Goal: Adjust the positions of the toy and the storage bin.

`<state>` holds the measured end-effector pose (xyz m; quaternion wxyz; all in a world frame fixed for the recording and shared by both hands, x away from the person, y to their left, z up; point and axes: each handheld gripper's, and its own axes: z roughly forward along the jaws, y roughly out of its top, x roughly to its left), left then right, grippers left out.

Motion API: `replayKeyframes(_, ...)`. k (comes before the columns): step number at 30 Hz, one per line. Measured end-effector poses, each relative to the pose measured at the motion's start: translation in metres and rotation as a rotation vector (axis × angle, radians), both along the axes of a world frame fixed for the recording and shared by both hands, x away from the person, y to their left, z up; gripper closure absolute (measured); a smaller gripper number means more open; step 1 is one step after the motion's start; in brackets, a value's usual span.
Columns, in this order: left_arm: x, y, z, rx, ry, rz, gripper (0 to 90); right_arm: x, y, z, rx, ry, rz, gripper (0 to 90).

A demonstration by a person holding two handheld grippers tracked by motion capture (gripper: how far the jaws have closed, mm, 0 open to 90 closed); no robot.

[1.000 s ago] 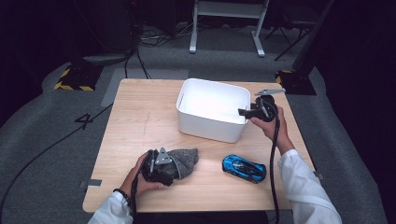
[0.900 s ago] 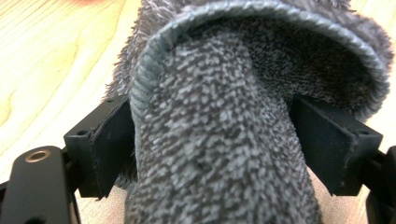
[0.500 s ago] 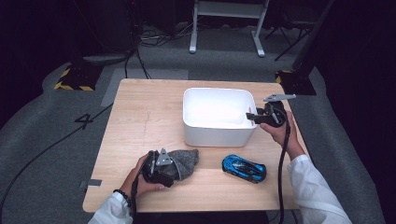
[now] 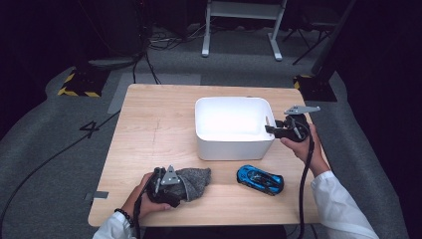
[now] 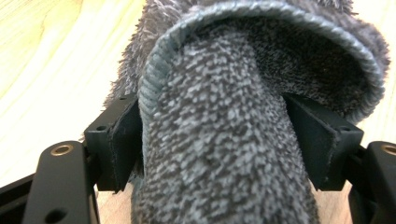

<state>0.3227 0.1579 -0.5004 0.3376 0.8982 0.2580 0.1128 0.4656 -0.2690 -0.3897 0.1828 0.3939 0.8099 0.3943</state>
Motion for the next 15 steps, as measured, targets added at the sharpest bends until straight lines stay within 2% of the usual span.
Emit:
replayKeyframes(5, 0.001, 0.000, 0.000, 0.003, 0.003, -0.004, 24.2, -0.008, 0.001, 0.000, 0.009, 0.018, -0.007, 56.1)
replayKeyframes(11, 0.000, 0.004, 0.001, 0.007, 0.008, -0.005, 24.3, -0.016, 0.004, 0.001, -0.001, 0.032, -0.001, 55.9)
replayKeyframes(15, -0.001, 0.007, 0.001, 0.006, 0.007, -0.002, 24.3, -0.022, 0.006, 0.002, -0.005, 0.041, -0.016, 56.0)
